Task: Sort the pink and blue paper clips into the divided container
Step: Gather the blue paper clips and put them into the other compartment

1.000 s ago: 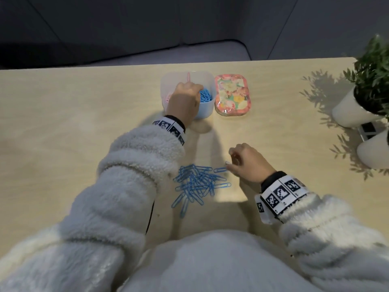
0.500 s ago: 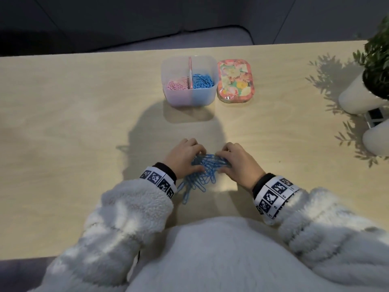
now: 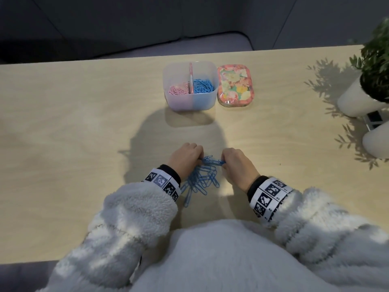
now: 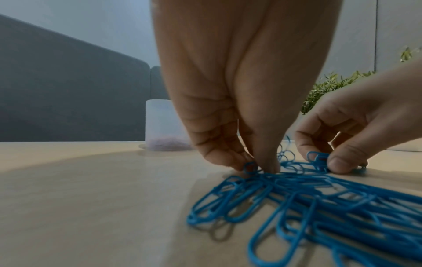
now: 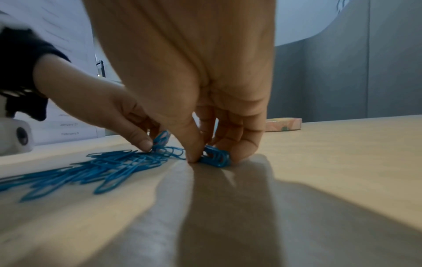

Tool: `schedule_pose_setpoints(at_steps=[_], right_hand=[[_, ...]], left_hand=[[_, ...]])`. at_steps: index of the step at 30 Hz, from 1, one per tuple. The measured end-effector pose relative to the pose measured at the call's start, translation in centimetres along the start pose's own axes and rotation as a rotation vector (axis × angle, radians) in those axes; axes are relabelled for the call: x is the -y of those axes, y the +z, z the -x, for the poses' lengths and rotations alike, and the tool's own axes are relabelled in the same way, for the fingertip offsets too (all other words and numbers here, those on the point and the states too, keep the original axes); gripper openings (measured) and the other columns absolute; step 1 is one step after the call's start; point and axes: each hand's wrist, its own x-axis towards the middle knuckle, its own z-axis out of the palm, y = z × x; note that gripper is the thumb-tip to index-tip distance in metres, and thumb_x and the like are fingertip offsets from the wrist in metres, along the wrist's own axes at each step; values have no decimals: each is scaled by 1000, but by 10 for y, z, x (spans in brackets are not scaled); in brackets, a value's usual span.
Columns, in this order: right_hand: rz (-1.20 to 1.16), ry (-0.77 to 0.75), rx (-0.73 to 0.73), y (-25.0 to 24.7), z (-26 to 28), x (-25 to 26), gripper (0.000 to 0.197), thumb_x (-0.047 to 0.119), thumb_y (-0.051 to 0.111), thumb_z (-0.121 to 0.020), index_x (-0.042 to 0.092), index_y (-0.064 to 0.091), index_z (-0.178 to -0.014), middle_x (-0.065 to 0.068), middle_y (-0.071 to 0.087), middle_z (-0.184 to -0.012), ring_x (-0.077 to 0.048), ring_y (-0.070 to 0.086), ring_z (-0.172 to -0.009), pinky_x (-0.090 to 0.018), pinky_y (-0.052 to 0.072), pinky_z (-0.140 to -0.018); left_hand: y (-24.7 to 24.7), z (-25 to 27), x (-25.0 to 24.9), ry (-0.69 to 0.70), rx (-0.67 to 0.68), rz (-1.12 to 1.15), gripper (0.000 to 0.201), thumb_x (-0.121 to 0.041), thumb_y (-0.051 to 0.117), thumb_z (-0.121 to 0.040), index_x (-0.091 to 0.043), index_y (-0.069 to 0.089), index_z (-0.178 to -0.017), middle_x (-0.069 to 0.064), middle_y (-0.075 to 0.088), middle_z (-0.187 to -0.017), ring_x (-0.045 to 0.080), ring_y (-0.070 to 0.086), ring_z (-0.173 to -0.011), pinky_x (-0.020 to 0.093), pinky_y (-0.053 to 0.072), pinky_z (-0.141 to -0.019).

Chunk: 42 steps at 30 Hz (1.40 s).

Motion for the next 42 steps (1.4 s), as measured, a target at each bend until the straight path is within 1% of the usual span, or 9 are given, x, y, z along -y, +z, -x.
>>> schedule_pose_setpoints(at_steps=[4,10,17,22,24,28,33,39,42], right_hand=[[-166,33,51,-25,-13,-1,12,0,49,-83,-1,56,-94,-22,63,-100,-36,56,-96,-38,42,-77],[-384,7,-204,-105,-71,20,11,8,59,-83,13,50,-80,-4,54,-77,-19,48,-77,-24,30,-66],[-406,75,-361,-133,-147,43,4,7,64,-80,10,65,-81,-9,65,-89,-20,56,-81,-26,45,-74],[-467,99,-361,-124,-156,43,21,10,54,-88,0,69,-100,-17,68,-107,-31,63,-100,-42,50,-92],[-563,84,-385,-120,-147,38,24,6,48,-89,-2,67,-102,-17,68,-108,-32,64,-99,-48,51,-90],[-705,50,-481,-112,-114,22,28,2,44,-83,-2,69,-95,-19,70,-93,-27,64,-81,-42,54,-81],[-733,59,-366,-88,-71,6,25,-2,43,-86,3,67,-89,-7,64,-80,2,58,-55,-13,49,-56],[-485,35,-201,-62,-36,-14,21,8,51,-86,9,69,-96,-6,71,-88,-22,64,-77,-35,52,-81],[-328,-36,36,-46,-19,-15,29,19,63,-82,11,64,-110,-9,67,-105,-20,61,-86,-31,46,-83]], left_hand=[[-2,4,3,17,-9,-25,17,-17,52,-91,-7,54,-105,12,61,-108,29,51,-101,34,37,-82],[-9,9,8,0,-60,102,25,-12,50,-92,-6,59,-114,14,59,-112,31,56,-104,37,42,-88],[-32,4,10,-4,-235,210,20,-10,54,-89,-4,61,-107,15,62,-104,32,58,-95,37,44,-82],[-77,-22,4,-93,-512,319,17,-10,56,-88,-4,64,-102,16,65,-101,30,59,-93,29,40,-77],[-94,-39,0,-108,-560,298,18,-8,54,-88,-4,64,-102,16,64,-104,29,57,-98,28,38,-80],[-118,-82,-3,-152,-503,211,22,-10,51,-89,-3,61,-106,18,58,-113,30,54,-104,31,36,-85],[-132,-113,0,-208,-268,90,26,-18,55,-90,-5,62,-111,18,64,-113,35,57,-106,36,44,-88],[-100,-65,8,-53,-500,99,23,-20,55,-90,-9,65,-107,13,66,-109,31,54,-105,38,42,-89],[-64,-22,17,-36,-337,150,31,-33,61,-85,-11,63,-106,10,64,-105,28,55,-101,36,43,-86]])
